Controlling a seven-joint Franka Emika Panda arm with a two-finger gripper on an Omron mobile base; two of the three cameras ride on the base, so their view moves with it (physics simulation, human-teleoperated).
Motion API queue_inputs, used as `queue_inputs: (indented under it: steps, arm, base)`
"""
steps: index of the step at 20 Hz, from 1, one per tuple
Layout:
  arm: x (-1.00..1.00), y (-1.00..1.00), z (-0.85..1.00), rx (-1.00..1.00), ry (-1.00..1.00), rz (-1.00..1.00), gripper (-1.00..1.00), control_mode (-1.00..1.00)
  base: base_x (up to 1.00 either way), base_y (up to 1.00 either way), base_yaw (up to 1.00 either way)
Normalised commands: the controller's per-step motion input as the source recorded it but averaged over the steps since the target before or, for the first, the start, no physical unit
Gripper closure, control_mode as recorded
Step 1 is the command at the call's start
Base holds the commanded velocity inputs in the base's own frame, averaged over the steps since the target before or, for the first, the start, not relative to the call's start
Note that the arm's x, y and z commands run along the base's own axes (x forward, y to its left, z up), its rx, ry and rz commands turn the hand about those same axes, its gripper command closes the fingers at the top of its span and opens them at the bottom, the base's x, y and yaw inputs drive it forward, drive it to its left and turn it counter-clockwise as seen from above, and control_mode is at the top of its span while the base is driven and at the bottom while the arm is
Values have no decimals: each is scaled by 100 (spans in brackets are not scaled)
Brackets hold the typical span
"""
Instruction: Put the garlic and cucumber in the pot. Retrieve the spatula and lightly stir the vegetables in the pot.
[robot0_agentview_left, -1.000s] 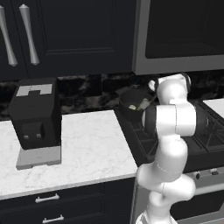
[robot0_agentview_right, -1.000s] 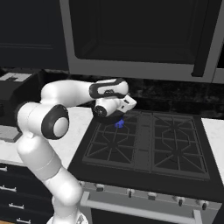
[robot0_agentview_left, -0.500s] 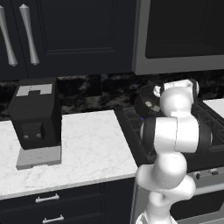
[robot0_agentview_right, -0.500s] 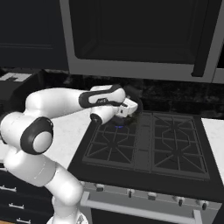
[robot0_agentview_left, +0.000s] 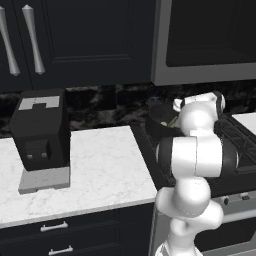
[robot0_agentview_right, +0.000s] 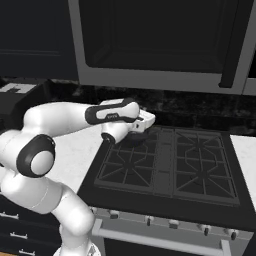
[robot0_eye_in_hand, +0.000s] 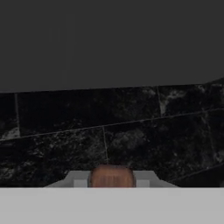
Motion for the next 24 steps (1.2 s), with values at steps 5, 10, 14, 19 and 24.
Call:
queue_inputs:
  steps: [5, 10, 14, 19, 24]
  arm:
    - [30, 38, 10, 0, -1, 0, 100, -100]
    - [1, 49, -15, 0, -1, 6, 100, -100]
    - [2, 49, -19, 0, -7, 15, 100, -100]
    - [52, 18, 0, 0, -15, 21, 100, -100]
    - [60, 3, -24, -3, -4, 15, 100, -100]
  base:
    - [0, 0, 0]
    - [0, 0, 0]
    - [0, 0, 0]
    - [0, 0, 0]
    - [0, 0, 0]
